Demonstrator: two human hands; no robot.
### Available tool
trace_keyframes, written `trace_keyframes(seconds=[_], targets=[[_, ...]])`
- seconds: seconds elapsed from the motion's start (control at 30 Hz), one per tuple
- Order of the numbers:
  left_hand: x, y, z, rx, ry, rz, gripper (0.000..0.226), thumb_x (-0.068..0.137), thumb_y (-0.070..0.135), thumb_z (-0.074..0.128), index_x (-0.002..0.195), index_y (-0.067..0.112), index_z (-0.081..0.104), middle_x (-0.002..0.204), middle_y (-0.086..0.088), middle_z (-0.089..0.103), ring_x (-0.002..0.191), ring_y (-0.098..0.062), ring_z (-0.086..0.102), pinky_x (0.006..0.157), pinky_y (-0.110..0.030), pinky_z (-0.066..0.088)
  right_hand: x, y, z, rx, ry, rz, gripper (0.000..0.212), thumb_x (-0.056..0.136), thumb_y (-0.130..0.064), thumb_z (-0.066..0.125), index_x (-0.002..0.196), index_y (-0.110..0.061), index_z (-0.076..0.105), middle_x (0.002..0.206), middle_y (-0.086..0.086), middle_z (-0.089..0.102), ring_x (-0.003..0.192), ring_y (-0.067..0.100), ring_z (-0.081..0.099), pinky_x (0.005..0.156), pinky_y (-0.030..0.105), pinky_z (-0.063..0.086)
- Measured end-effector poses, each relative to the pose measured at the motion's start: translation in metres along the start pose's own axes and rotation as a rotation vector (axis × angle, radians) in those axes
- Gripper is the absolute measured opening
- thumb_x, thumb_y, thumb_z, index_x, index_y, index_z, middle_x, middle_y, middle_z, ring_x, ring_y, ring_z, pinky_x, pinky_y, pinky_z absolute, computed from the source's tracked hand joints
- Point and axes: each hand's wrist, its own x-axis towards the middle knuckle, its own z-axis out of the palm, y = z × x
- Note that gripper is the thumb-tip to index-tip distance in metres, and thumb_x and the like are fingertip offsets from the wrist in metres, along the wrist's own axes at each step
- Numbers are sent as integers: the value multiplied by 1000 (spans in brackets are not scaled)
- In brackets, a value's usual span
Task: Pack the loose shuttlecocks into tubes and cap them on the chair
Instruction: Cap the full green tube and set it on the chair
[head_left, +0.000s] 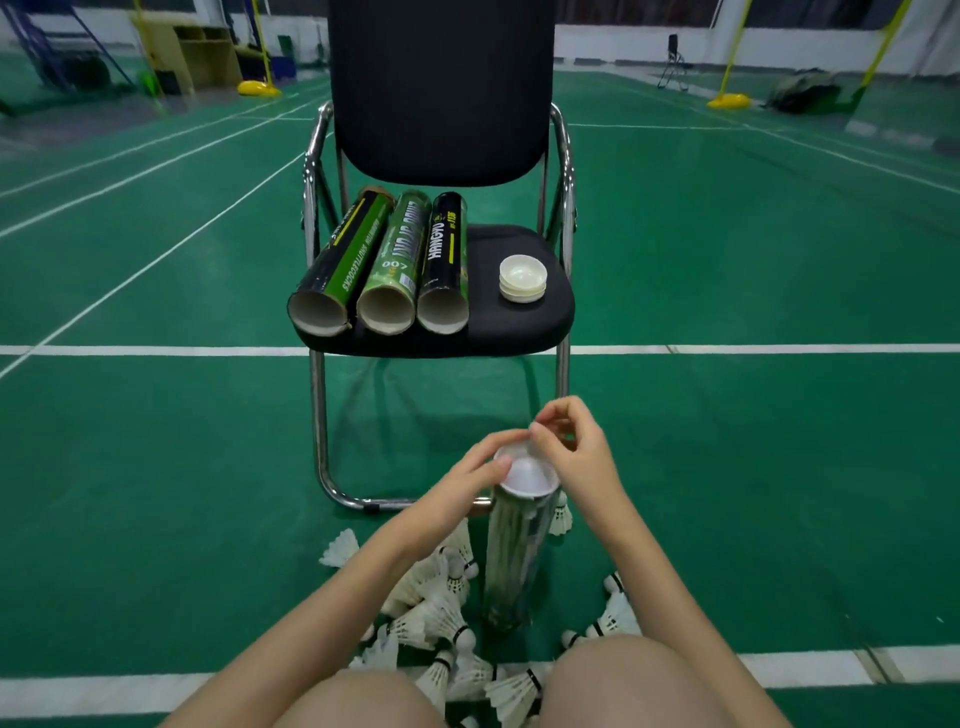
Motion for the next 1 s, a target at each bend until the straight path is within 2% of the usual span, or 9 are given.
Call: trace_keyframes(seconds=[0.13,0.23,0.33,0.5,0.63,0.7,0.8,0.9,1.0], targets=[[1,1,0,-43,-28,-44,33,97,38,39,129,45,45,130,15,52,108,4,55,77,-14,46,-6,12,3,182,-29,131,11,91,-15,56,101,-16,56,99,1,59,89,12,57,71,16,48],[2,2,1,-70,-45,-61,41,94,42,44,132,53,38,127,27,49,104,8,55,80,-19,44,-8,14,3,323,15,212,16,89,-12,58,105,-13,55,102,2,61,89,13,60,71,19,50],[4,0,2,-85,-19,-48,34,96,38,44,127,51,47,134,15,47,110,-1,55,78,-20,45,-8,15,5,358,34,235,18,89,-8,57,105,-16,52,99,3,61,85,15,60,67,20,51],[5,2,3,-86,29,-43,29,99,28,42,123,39,54,118,7,62,89,1,64,66,-13,49,-7,10,7,370,76,231,25,87,-5,58,97,-23,45,96,6,58,81,17,59,68,25,50],[5,2,3,-40,59,-49,31,100,37,35,119,33,58,111,3,66,94,-6,63,75,-21,51,-15,5,5,277,55,229,21,88,-13,60,104,-19,47,106,7,59,89,15,60,71,22,49],[8,0,6,-10,65,-62,35,99,41,34,115,28,63,107,5,69,96,-8,62,79,-24,49,-20,3,2,253,-36,212,32,86,-18,63,112,-23,45,112,0,59,99,12,59,79,22,48],[13,-1,12,32,85,-1,34,99,36,39,109,21,67,99,2,72,90,-8,65,76,-20,50,-30,7,1,101,-115,116,50,81,-23,70,114,-40,36,113,-13,54,105,3,54,86,21,45],[20,-4,11,81,102,72,37,99,33,42,100,5,66,88,-6,68,80,-16,61,75,-33,46,-32,13,1,67,-114,75,59,76,-26,75,110,-50,33,115,-14,51,109,2,51,88,22,42],[23,-6,8,148,116,108,41,99,34,42,92,-2,61,78,-14,59,72,-19,52,68,-35,39,-28,12,-5,74,-196,92,69,64,-39,78,114,-54,34,121,-17,46,114,1,48,90,24,45]])
